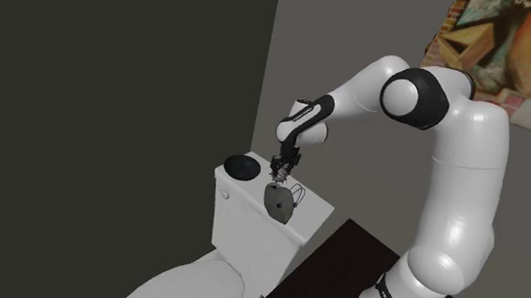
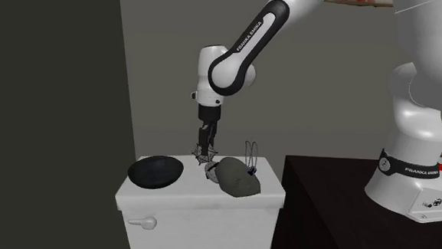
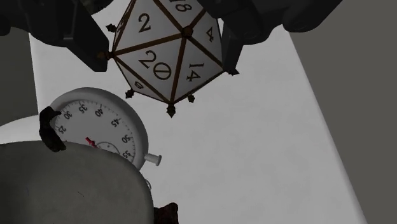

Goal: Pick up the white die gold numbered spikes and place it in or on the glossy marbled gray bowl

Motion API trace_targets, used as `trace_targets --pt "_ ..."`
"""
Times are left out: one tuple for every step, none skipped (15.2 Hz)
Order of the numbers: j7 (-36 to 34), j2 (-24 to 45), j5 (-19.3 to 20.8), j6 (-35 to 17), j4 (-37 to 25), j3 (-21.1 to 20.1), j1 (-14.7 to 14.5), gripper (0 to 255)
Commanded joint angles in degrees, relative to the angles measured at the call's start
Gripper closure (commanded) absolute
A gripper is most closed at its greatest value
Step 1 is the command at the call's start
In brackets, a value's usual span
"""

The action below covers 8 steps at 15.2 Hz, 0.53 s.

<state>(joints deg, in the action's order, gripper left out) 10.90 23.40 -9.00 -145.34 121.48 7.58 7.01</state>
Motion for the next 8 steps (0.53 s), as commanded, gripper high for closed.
trace_targets --pt "-0.2 -1.3 0.4 1.2 0.1 0.2 -0.1 255" --pt "-0.4 -1.9 0.6 1.8 0.1 0.3 -0.2 255" --pt "-0.5 -2.5 0.7 2.4 0.1 0.5 -0.3 255" --pt "-0.7 -3.1 0.9 3.0 0.1 0.6 -0.3 255" --pt "-0.8 -3.7 1.1 3.7 0.0 0.7 -0.4 255" --pt "-1.0 -4.3 1.3 4.3 0.0 0.7 -0.5 255" --pt "-1.1 -4.9 1.5 4.9 -0.1 0.8 -0.5 255" --pt "-1.2 -5.4 1.7 5.6 -0.2 0.9 -0.6 255"
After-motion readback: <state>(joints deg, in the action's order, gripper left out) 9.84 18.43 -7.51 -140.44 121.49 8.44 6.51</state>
